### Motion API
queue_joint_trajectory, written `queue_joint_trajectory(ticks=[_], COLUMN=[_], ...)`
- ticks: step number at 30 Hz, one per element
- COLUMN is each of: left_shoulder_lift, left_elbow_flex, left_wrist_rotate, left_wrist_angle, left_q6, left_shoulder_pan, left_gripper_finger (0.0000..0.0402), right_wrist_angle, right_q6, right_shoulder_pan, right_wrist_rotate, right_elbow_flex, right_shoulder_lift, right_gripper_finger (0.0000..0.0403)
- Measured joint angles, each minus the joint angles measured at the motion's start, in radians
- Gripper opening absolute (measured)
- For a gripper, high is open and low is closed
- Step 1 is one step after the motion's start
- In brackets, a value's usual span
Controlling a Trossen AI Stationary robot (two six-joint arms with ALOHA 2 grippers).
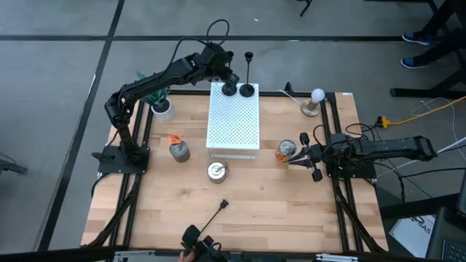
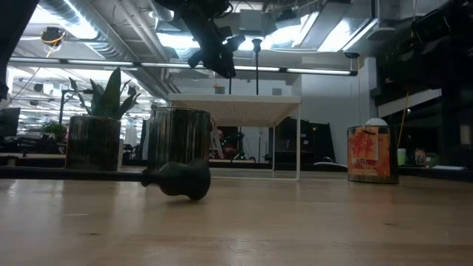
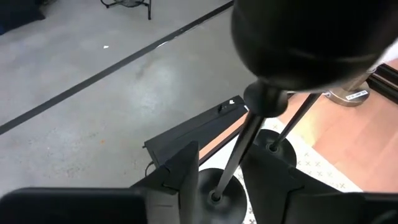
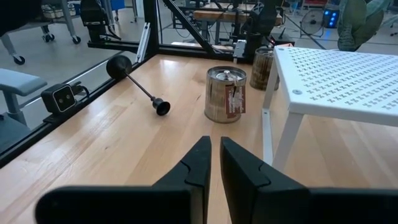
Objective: Pick & Place candle stick holders
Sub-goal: Put the top black candle holder on the shelf, then put the black candle holder on the shelf
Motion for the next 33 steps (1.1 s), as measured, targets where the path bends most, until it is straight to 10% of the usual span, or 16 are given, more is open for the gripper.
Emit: queue_joint_trajectory(ticks=[20,33], left_shoulder_lift=[-0.147,-0.204], left_elbow_flex=[0.001,0.001], left_wrist_rotate=[0.026,0.031], left_wrist_angle=[-0.234,-0.533], left_q6=[-0.018,-0.226], left_shoulder_pan=[-0.036,-0.257], left_gripper_finger=[0.0169,0.0169], right_wrist_angle=[-0.040,-0.040], right_q6=[0.000,-0.004], right_shoulder_pan=[0.000,0.000], right_wrist_rotate=[0.001,0.153], right_elbow_flex=[0.000,0.000], right_shoulder_lift=[0.000,0.000], right_gripper_finger=[0.0039,0.0039])
